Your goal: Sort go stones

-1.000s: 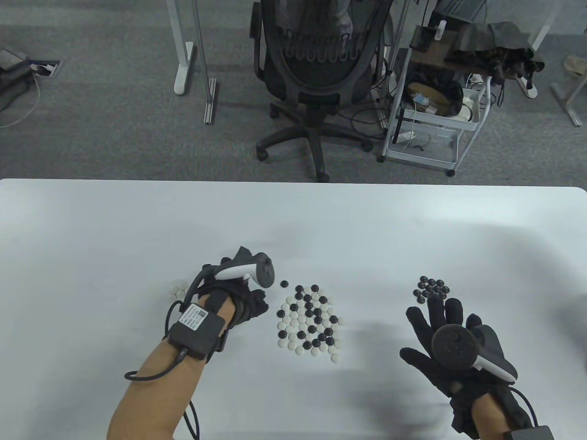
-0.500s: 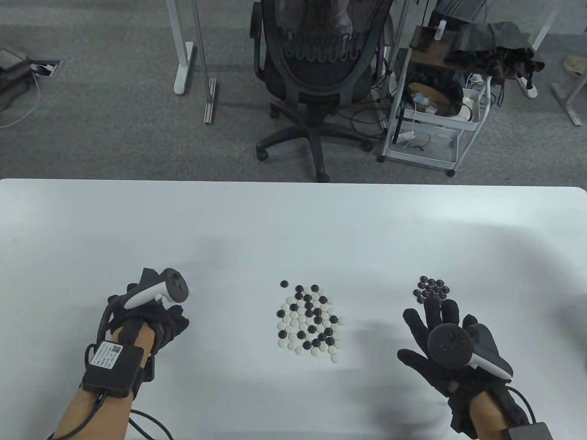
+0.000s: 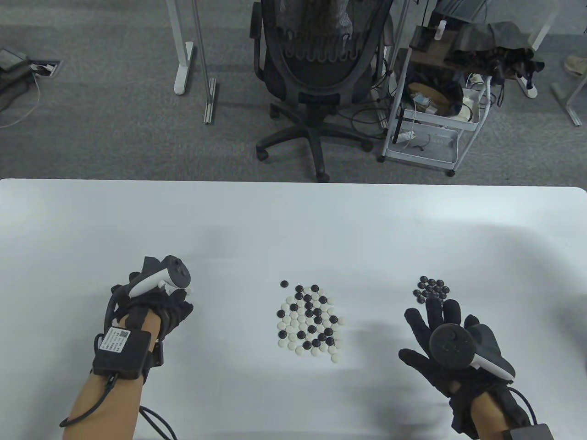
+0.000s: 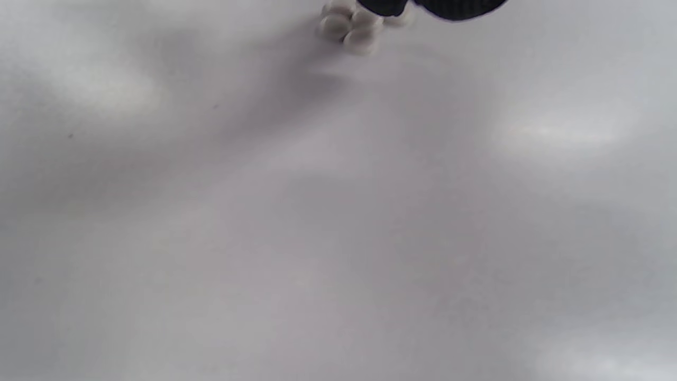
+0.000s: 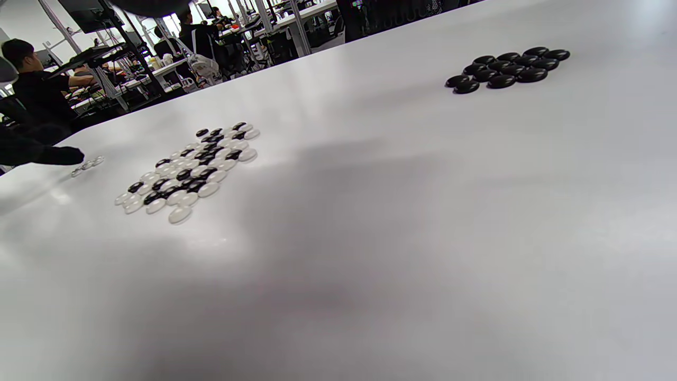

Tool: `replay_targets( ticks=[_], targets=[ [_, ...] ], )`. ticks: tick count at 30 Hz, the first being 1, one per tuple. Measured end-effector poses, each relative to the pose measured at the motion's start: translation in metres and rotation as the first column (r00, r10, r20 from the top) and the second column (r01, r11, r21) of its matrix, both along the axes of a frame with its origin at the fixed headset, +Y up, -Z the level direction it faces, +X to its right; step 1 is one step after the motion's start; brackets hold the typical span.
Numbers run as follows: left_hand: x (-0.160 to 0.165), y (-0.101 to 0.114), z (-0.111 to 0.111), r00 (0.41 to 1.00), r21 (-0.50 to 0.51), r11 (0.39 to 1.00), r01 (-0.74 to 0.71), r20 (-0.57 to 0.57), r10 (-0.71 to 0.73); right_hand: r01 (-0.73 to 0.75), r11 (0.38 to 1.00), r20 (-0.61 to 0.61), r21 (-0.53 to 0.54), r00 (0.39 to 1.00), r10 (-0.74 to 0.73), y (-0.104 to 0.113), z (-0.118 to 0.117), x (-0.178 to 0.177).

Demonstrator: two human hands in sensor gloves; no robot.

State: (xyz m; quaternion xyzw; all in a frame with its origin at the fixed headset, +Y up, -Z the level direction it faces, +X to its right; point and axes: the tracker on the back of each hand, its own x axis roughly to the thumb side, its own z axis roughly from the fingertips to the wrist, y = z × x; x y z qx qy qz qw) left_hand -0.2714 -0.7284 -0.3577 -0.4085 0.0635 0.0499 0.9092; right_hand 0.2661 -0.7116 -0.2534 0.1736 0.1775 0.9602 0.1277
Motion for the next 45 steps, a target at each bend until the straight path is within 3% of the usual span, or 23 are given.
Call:
replay_targets(
  ticks=[3,8,18,27,32,38,45],
  targets=[
    [0.020,0.020,-0.010,0.999,0.055,0.997,-0.049,0.021,0.048,0.000,1.000,-0.001,0.002,1.000,0.000,0.000,0.000,0.000],
    [0.068,0.034,-0.023,0.986,0.014,0.995,-0.096,0.140,0.093,0.002,1.000,0.003,0.009,1.000,-0.002,0.001,0.001,0.001],
    [0.162,0.015,-0.034,0.913,-0.062,0.989,-0.132,0.382,0.146,0.011,0.999,0.003,0.031,1.000,-0.011,0.001,0.001,0.002],
    [0.198,-0.018,-0.037,0.882,-0.147,0.978,-0.149,0.428,0.198,0.012,1.000,0.003,0.022,1.000,-0.012,0.001,0.001,0.003],
    [0.183,-0.016,-0.036,0.909,-0.083,0.995,-0.064,0.406,0.092,0.009,1.000,0.003,0.021,1.000,-0.009,0.001,0.002,0.003],
    [0.111,-0.010,-0.027,0.961,-0.075,0.996,-0.049,0.270,0.067,0.010,1.000,0.003,0.019,1.000,-0.010,0.002,0.002,0.003],
    [0.028,-0.010,0.004,0.991,-0.072,0.997,-0.041,0.122,0.050,0.003,1.000,-0.002,0.016,1.000,-0.003,0.002,0.002,0.001]
  ],
)
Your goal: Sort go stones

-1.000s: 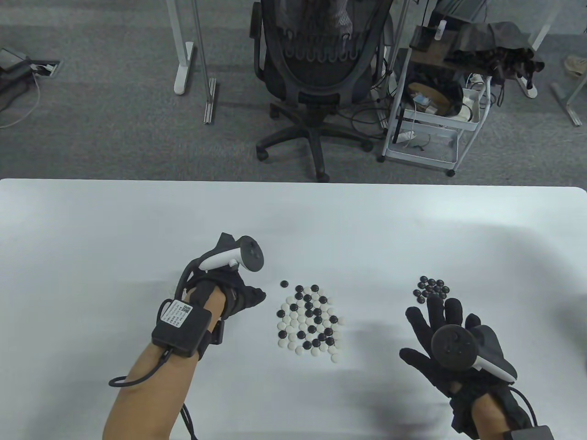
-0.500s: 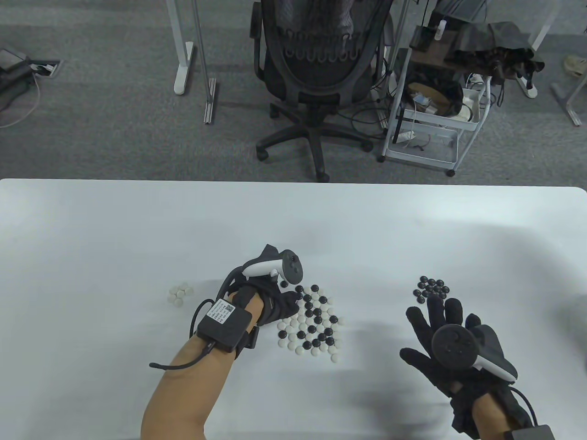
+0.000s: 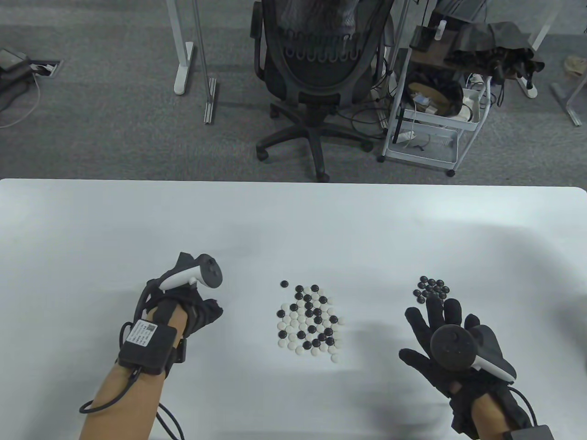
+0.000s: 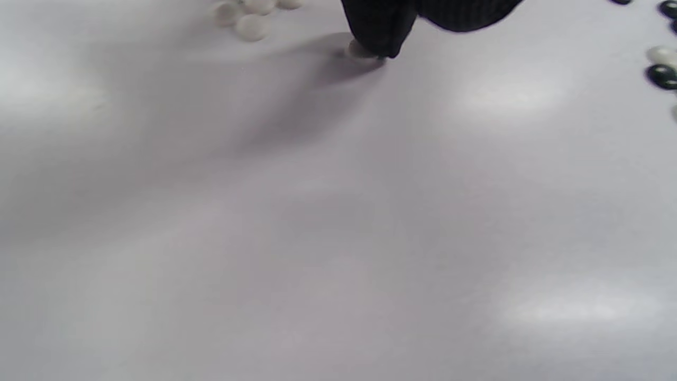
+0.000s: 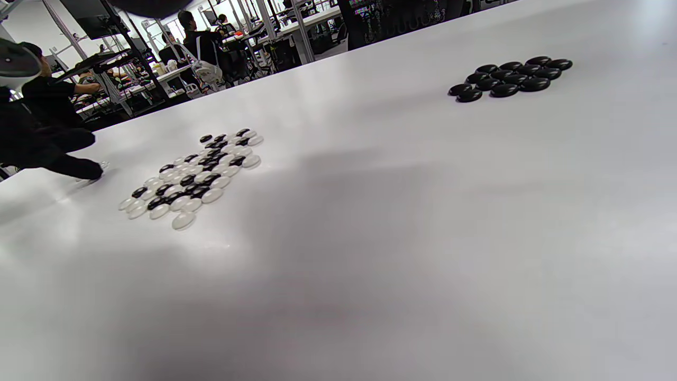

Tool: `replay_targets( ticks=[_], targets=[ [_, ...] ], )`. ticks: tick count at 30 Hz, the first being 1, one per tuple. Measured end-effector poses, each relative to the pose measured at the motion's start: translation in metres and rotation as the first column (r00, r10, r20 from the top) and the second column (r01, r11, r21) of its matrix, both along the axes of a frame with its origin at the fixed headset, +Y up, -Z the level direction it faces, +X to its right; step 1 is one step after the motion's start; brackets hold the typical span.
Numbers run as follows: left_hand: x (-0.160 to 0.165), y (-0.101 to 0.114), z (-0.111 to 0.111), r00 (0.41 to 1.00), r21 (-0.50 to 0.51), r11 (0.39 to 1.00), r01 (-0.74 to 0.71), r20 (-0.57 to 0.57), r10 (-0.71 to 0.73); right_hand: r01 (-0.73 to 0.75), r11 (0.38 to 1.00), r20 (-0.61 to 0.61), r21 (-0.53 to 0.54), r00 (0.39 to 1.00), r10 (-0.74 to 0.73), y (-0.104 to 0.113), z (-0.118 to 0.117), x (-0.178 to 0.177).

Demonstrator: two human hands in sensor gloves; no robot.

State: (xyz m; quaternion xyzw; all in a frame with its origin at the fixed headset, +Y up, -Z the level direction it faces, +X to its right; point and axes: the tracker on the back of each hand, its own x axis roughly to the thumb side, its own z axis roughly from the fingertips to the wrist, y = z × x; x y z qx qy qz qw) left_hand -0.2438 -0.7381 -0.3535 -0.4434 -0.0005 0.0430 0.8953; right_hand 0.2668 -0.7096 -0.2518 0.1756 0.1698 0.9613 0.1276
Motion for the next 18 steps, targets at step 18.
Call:
replay_targets(
  ticks=[18],
  targets=[
    [-0.029,-0.004,-0.013,0.987,0.018,0.998,-0.057,-0.149,0.059,-0.010,1.000,0.011,-0.006,1.000,0.010,0.000,0.000,-0.002]
  ],
)
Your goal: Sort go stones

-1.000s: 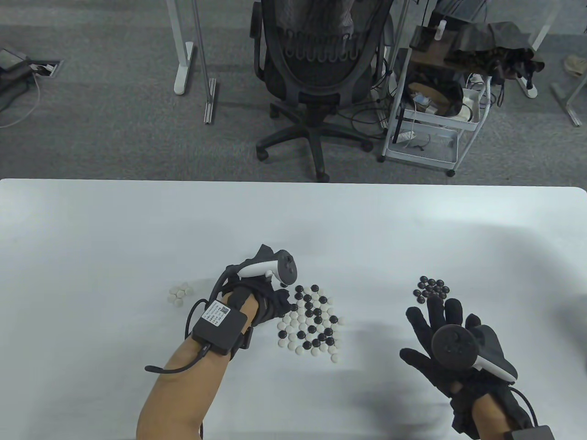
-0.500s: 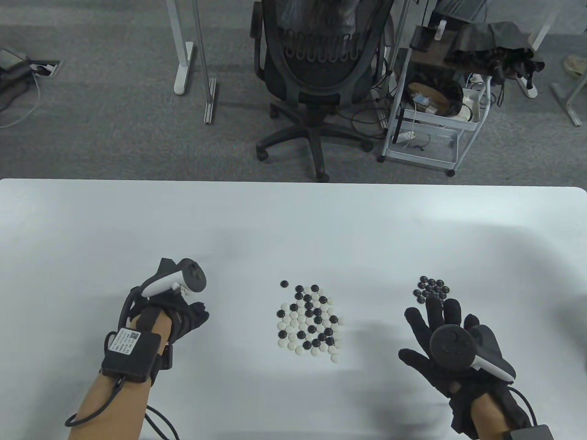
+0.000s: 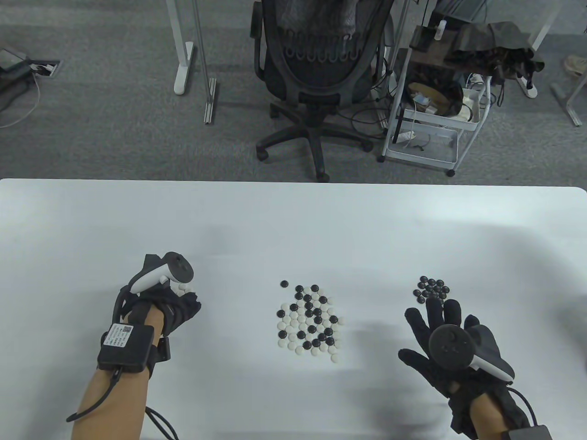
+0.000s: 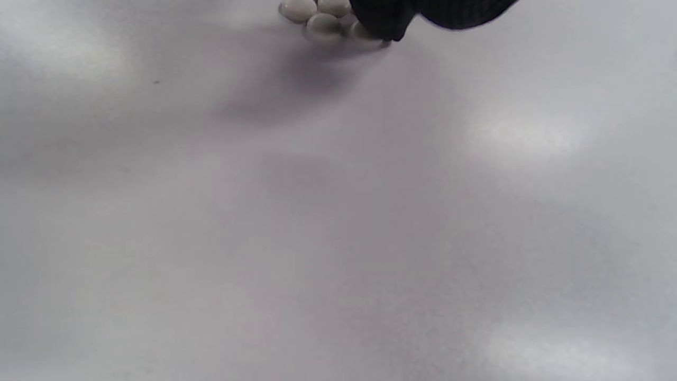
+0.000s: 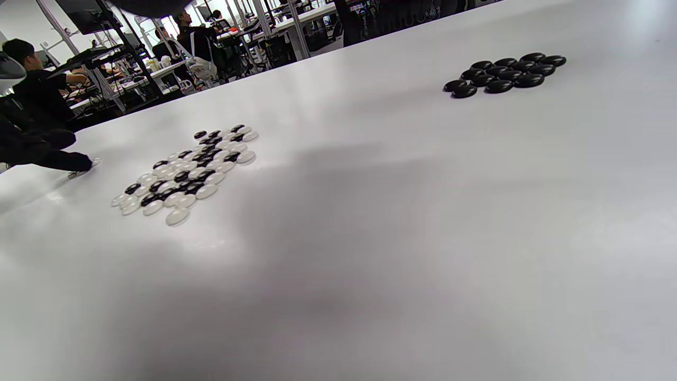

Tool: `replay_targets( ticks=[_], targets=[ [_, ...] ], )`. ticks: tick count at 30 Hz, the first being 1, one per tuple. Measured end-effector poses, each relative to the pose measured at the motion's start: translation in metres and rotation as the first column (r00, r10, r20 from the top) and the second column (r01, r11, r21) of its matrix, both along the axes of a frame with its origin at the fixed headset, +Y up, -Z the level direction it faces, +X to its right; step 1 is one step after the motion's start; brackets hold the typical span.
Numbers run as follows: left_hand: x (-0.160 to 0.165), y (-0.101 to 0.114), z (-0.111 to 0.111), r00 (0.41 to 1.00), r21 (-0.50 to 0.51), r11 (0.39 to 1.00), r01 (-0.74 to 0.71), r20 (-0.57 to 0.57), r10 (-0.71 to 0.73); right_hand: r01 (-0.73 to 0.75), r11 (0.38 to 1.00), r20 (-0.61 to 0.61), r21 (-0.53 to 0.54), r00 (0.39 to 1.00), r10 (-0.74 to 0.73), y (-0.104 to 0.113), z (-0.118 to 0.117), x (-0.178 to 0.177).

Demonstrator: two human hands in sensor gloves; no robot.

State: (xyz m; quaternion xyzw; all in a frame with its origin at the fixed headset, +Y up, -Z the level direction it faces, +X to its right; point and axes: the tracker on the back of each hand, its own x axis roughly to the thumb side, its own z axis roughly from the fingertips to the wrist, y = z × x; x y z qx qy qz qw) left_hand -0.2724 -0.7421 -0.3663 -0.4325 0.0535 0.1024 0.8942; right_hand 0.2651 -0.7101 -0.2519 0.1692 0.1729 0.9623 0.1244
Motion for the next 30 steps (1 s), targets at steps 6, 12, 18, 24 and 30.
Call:
replay_targets(
  ticks=[6,12,18,24,30],
  targets=[
    [0.031,0.037,-0.009,0.996,0.152,0.986,-0.061,0.072,0.051,0.005,1.000,0.000,0.002,1.000,-0.005,0.000,0.000,0.001],
    [0.097,0.051,-0.012,0.962,0.127,0.990,-0.061,0.271,0.025,0.004,1.000,-0.001,0.001,1.000,-0.004,0.001,0.000,0.001],
    [0.149,0.032,-0.013,0.912,0.063,0.996,-0.064,0.410,0.032,0.003,1.000,-0.002,-0.001,1.000,-0.003,0.001,0.001,0.001],
    [0.178,0.014,-0.014,0.872,0.037,0.998,-0.053,0.489,0.028,0.009,1.000,-0.003,0.003,1.000,-0.009,0.002,0.001,0.002],
    [0.190,0.002,-0.014,0.853,0.018,1.000,0.002,0.522,-0.011,0.007,1.000,0.000,-0.004,1.000,-0.007,0.002,0.002,0.003]
  ],
)
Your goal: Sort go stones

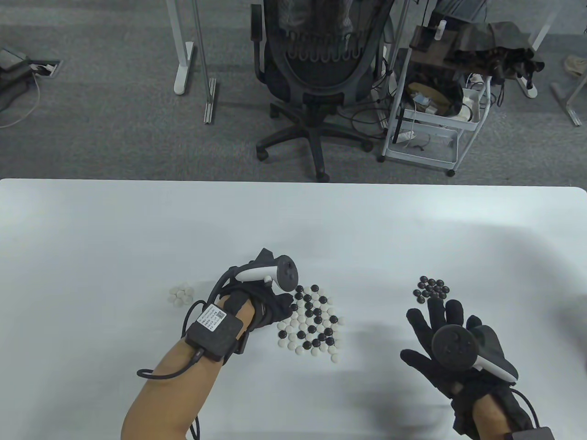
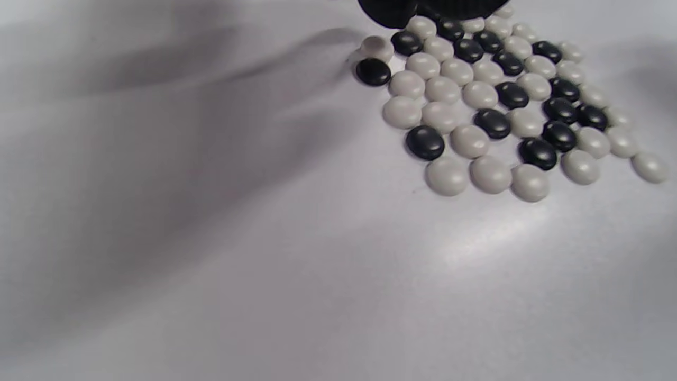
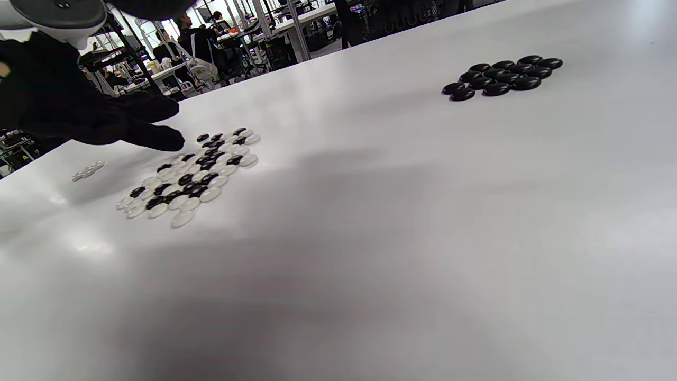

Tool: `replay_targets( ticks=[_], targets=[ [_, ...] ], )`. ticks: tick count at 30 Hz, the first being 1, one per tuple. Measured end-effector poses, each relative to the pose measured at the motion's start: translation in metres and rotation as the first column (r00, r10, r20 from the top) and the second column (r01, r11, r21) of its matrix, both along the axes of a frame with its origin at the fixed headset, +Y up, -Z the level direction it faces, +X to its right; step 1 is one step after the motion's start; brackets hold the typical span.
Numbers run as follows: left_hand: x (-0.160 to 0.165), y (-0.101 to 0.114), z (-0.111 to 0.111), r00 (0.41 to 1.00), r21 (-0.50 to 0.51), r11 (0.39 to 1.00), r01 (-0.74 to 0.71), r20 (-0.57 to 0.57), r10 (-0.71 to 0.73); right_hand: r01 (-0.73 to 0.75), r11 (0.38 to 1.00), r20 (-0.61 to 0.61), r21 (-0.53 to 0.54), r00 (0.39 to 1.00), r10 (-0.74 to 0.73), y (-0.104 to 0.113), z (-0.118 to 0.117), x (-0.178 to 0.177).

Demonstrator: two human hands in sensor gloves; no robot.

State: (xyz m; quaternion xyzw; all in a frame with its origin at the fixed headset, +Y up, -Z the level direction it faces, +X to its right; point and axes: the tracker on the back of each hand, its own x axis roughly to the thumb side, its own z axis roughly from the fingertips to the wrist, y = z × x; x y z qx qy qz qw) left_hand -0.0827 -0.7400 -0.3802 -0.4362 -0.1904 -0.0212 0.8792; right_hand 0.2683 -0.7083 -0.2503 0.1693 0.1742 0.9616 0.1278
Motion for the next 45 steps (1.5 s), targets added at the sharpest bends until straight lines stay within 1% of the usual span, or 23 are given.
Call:
replay_targets(
  ticks=[3,7,10,14,17,19,21,24,27,30,38,43,45],
  targets=[
    [-0.007,-0.007,0.000,0.999,-0.009,0.999,0.051,-0.003,-0.051,0.001,1.000,-0.001,0.004,1.000,-0.001,0.000,0.000,0.000],
    [-0.030,-0.006,0.001,0.996,0.003,0.998,0.068,-0.062,-0.067,0.003,1.000,-0.002,0.007,1.000,-0.003,0.000,0.000,0.000],
    [-0.053,-0.005,0.011,0.991,0.007,0.994,0.106,-0.084,-0.105,0.002,1.000,-0.005,0.006,1.000,-0.002,0.000,0.000,0.000],
    [-0.093,-0.003,0.032,0.983,0.001,0.992,0.128,-0.135,-0.126,0.000,1.000,-0.008,0.004,1.000,0.000,0.000,0.000,-0.001],
    [-0.132,-0.001,0.048,0.967,-0.012,0.991,0.130,-0.219,-0.130,-0.002,1.000,-0.012,0.000,1.000,0.002,-0.001,0.000,-0.001],
    [-0.163,0.000,0.056,0.940,-0.028,0.991,0.134,-0.312,-0.136,-0.004,1.000,-0.015,-0.004,1.000,0.004,-0.001,0.000,-0.002],
    [-0.188,0.000,0.059,0.909,-0.035,0.991,0.130,-0.396,-0.133,-0.008,1.000,-0.016,-0.008,1.000,0.008,-0.002,0.000,-0.003],
    [-0.213,-0.003,0.060,0.868,-0.024,0.994,0.103,-0.486,-0.102,-0.011,1.000,-0.018,-0.010,1.000,0.011,-0.002,0.000,-0.004],
    [-0.224,-0.007,0.057,0.843,-0.003,0.998,0.068,-0.535,-0.059,-0.013,1.000,-0.017,-0.011,1.000,0.013,-0.003,0.000,-0.004],
    [-0.226,-0.010,0.052,0.831,0.004,0.998,0.058,-0.554,-0.046,-0.014,1.000,-0.014,-0.013,1.000,0.014,-0.002,0.000,-0.004],
    [-0.223,-0.010,0.043,0.830,0.013,0.998,0.055,-0.556,-0.039,-0.011,1.000,-0.008,-0.011,1.000,0.011,-0.002,-0.001,-0.003],
    [-0.219,-0.004,0.037,0.825,0.027,0.998,0.049,-0.564,-0.025,-0.008,1.000,-0.008,-0.008,1.000,0.008,-0.002,-0.001,-0.003],
    [-0.212,0.003,0.035,0.834,0.052,0.997,0.053,-0.552,-0.015,-0.006,1.000,-0.008,-0.005,1.000,0.006,-0.002,-0.001,-0.002]
  ],
)
